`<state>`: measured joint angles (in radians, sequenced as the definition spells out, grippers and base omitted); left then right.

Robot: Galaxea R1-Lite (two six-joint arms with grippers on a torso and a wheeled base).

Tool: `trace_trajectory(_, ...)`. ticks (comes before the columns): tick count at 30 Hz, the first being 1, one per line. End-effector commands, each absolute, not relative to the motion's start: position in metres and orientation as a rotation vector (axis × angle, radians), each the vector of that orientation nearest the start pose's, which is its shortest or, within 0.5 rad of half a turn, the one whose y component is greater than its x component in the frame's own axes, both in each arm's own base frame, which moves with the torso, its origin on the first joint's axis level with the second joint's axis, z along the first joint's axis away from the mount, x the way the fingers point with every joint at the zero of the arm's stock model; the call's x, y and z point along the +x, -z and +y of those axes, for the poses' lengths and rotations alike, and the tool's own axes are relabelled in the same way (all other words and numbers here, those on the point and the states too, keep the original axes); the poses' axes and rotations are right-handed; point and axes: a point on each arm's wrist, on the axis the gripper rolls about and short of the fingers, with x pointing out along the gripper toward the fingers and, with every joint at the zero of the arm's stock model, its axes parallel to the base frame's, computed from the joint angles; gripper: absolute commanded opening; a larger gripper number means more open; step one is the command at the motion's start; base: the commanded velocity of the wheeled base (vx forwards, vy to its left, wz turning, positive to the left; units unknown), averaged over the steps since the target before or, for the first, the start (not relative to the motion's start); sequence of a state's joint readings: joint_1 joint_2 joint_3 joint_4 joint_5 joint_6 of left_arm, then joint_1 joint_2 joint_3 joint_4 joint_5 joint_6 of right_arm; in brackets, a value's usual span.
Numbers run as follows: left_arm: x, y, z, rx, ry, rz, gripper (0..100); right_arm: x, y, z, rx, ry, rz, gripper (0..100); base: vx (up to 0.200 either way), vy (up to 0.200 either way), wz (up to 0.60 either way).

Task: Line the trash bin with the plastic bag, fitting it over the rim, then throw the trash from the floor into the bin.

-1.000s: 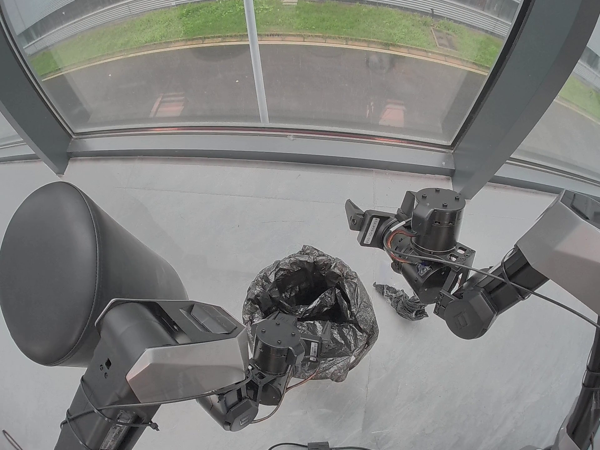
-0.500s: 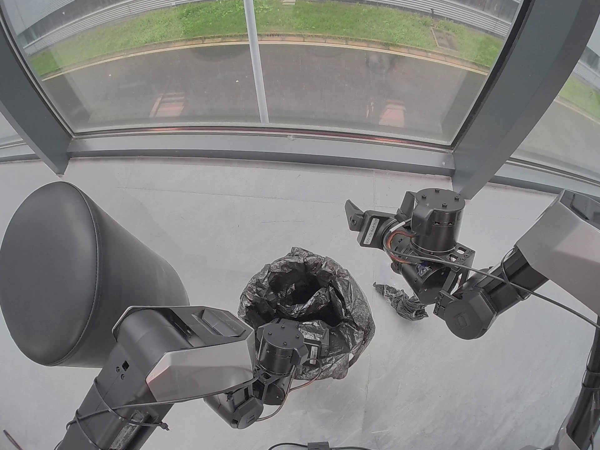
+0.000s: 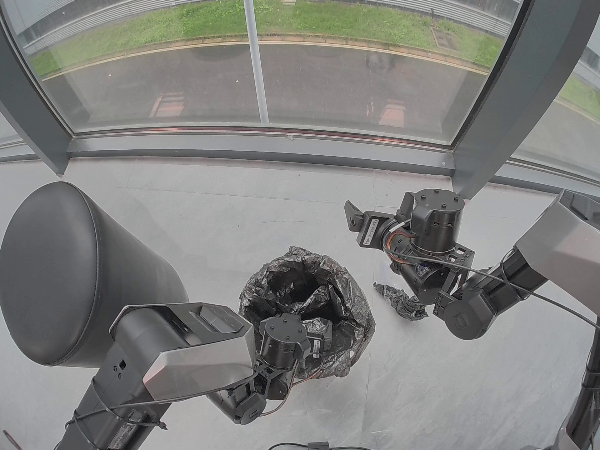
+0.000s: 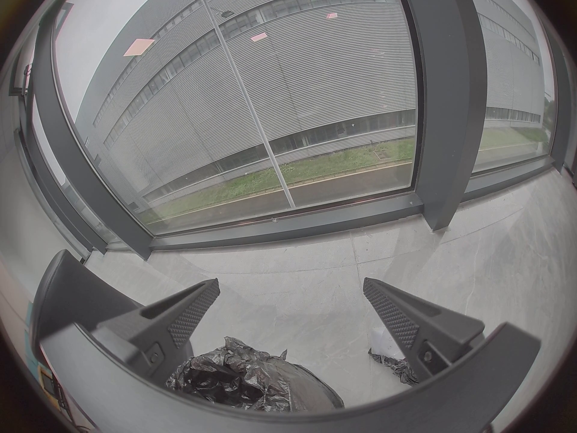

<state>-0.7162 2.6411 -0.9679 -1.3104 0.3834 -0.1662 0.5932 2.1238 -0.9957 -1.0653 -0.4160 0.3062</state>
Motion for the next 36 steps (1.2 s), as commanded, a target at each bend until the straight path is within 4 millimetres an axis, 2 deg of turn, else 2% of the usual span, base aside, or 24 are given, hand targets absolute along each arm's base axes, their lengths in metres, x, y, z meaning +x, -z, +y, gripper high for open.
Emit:
trace_trajectory(1, 0.308, 0.045, -0.272, -0.012, 0.331, 0.299, 100, 0.338, -0.122, 0.217, 0.272, -0.166, 0.083, 100, 0.000, 0.000, 0.00)
trace_trajectory(4, 0.297, 0.023, -0.281, -0.035, 0.367, 0.262, 100, 0.338, -0.122, 0.217, 0.275, -0.168, 0.072, 100, 0.000, 0.000, 0.00)
trace_trajectory(7, 0.292, 0.011, -0.284, -0.047, 0.383, 0.244, 100, 0.339, -0.120, 0.218, 0.272, -0.167, 0.067, 100, 0.000, 0.000, 0.00)
trace_trajectory(12, 0.298, 0.009, -0.282, -0.057, 0.370, 0.232, 100, 0.340, -0.117, 0.218, 0.265, -0.167, 0.068, 100, 0.000, 0.000, 0.00)
trace_trajectory(21, 0.333, 0.036, -0.260, -0.046, 0.275, 0.254, 100, 0.340, -0.117, 0.218, 0.265, -0.169, 0.068, 100, 0.000, 0.000, 0.00)
trace_trajectory(22, 0.337, 0.044, -0.258, -0.042, 0.263, 0.263, 100, 0.340, -0.116, 0.219, 0.265, -0.169, 0.070, 100, 0.000, 0.000, 0.00)
trace_trajectory(29, 0.340, 0.070, -0.259, -0.020, 0.259, 0.300, 100, 0.340, -0.117, 0.219, 0.265, -0.169, 0.068, 100, 0.000, 0.000, 0.00)
trace_trajectory(36, 0.342, 0.080, -0.263, -0.015, 0.263, 0.308, 100, 0.340, -0.117, 0.219, 0.265, -0.169, 0.068, 100, 0.000, 0.000, 0.00)
